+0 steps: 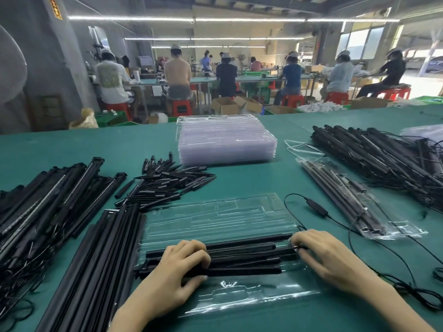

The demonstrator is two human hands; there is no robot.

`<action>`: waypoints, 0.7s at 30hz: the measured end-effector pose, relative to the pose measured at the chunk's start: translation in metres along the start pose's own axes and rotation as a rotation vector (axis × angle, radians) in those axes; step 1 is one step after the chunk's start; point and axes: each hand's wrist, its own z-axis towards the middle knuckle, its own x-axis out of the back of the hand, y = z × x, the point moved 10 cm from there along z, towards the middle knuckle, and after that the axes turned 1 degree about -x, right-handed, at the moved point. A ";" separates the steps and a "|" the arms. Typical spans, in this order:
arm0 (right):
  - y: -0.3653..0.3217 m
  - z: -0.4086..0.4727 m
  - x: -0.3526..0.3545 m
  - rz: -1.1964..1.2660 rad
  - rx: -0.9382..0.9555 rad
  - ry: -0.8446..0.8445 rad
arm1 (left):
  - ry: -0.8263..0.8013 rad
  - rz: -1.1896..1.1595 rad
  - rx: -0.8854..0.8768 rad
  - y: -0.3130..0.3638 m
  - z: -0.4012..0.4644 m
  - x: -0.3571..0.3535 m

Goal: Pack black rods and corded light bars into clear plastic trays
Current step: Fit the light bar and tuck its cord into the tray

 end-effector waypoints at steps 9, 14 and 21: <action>0.007 0.002 -0.001 0.195 -0.078 0.107 | 0.017 -0.014 0.049 -0.005 0.004 -0.002; -0.008 0.007 -0.010 0.172 -0.003 0.065 | -0.035 0.014 0.090 -0.008 0.002 -0.005; -0.027 0.010 -0.007 0.096 0.095 0.016 | 0.021 0.098 0.122 -0.007 0.001 -0.001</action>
